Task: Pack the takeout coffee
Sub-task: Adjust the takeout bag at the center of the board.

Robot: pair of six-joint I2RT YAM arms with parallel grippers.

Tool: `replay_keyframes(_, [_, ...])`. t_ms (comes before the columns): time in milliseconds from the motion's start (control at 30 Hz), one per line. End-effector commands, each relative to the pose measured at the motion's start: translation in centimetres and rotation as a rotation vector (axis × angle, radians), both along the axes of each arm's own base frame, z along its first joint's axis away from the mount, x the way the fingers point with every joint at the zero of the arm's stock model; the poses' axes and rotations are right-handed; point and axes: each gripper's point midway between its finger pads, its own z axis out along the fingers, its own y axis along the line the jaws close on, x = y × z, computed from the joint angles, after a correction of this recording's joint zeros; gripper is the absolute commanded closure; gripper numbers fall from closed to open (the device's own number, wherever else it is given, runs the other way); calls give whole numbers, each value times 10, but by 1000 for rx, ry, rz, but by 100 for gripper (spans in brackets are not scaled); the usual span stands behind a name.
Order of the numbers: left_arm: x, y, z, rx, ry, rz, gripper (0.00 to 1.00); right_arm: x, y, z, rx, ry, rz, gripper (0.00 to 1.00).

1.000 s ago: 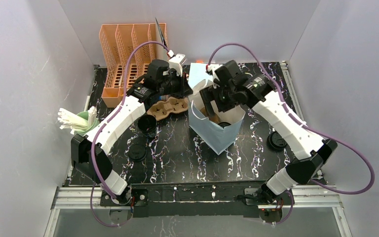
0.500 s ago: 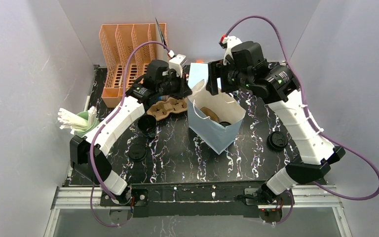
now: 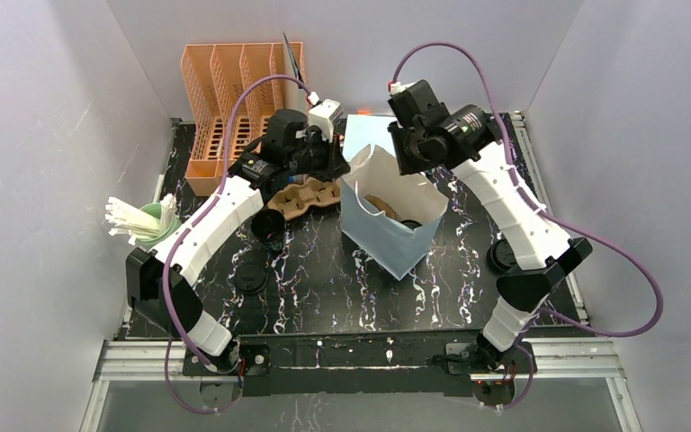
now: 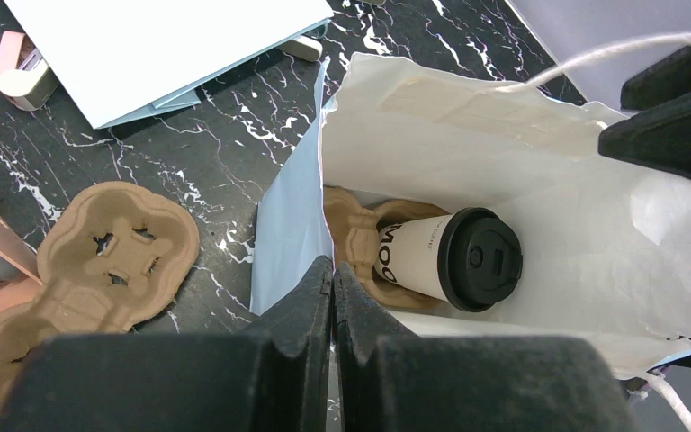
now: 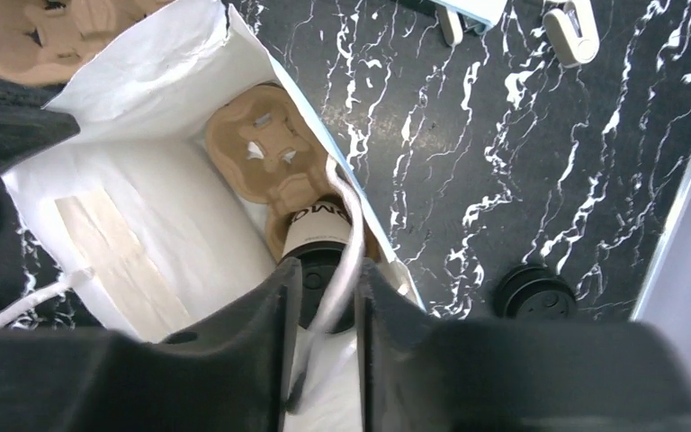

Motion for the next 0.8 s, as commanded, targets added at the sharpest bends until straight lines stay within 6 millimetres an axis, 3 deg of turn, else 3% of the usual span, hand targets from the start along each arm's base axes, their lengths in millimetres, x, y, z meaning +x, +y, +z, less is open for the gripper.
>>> replay_keyframes(0, [-4, 0, 37, -48, -102, -20, 99, -7, -7, 18, 27, -38, 0, 78])
replay_keyframes(67, [-1, 0, 44, -58, -127, -10, 100, -16, -5, 26, 74, -40, 22, 98])
replay_keyframes(233, [6, -1, 70, -116, -191, 20, 100, -52, 2, 48, 252, -66, 133, 99])
replay_keyframes(467, [-1, -12, 106, -239, -257, -24, 100, -100, 0, 29, 373, 53, 175, 99])
replay_keyframes(633, [-14, -23, 128, -340, -285, -100, 100, -113, -9, 13, 366, 84, 167, 99])
replay_keyframes(767, [-23, -26, 132, -363, -278, -129, 100, -115, -12, 8, 354, 92, 159, 99])
